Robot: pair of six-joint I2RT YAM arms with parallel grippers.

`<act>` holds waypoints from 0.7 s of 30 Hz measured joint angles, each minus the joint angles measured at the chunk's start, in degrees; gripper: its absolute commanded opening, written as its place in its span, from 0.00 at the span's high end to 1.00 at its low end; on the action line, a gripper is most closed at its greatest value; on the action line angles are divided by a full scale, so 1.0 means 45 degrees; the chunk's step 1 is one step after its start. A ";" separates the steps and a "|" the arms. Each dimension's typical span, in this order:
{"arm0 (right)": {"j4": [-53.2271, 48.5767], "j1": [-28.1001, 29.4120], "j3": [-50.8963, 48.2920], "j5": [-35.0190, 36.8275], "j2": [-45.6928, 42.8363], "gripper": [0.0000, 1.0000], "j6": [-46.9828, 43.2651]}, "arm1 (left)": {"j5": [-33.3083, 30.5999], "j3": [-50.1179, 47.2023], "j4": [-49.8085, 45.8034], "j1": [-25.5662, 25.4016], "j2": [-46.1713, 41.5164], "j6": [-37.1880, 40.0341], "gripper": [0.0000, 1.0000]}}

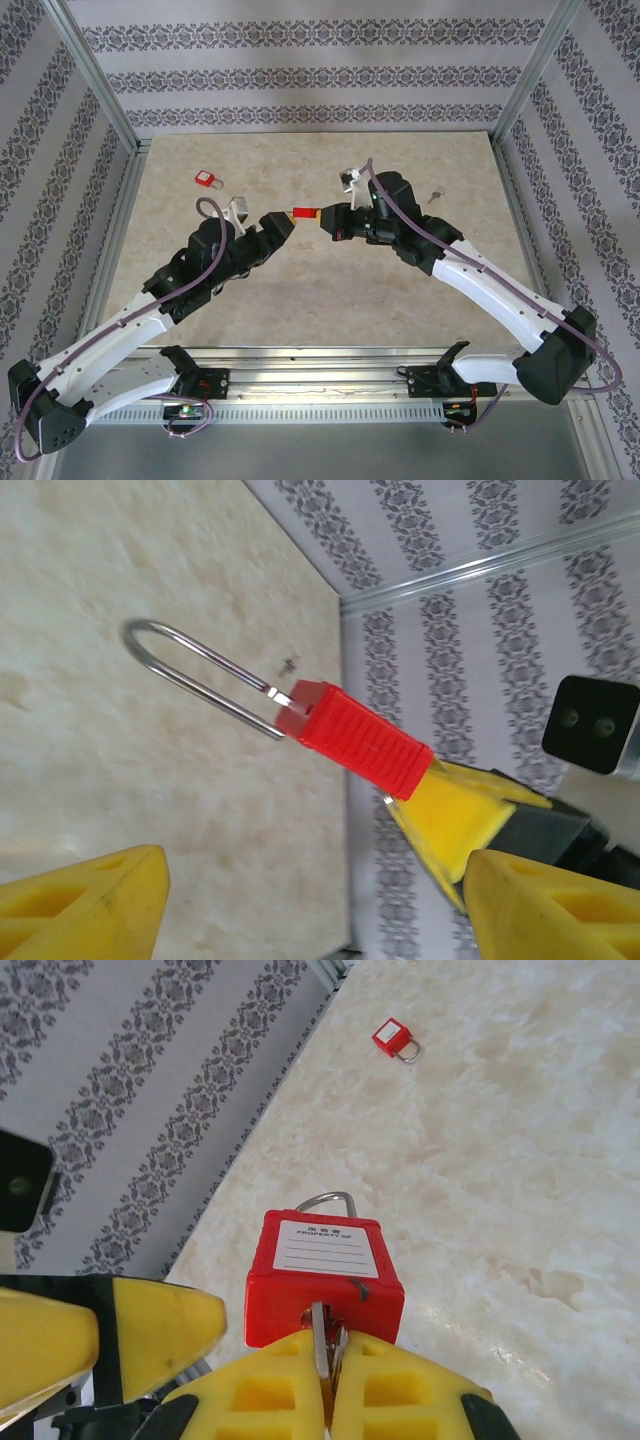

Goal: Unlock with the key

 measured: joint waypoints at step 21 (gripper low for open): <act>0.0787 0.1719 -0.0379 0.1103 0.0282 1.00 -0.0865 | -0.0758 -0.0695 0.1972 0.0000 0.1073 -0.3128 0.60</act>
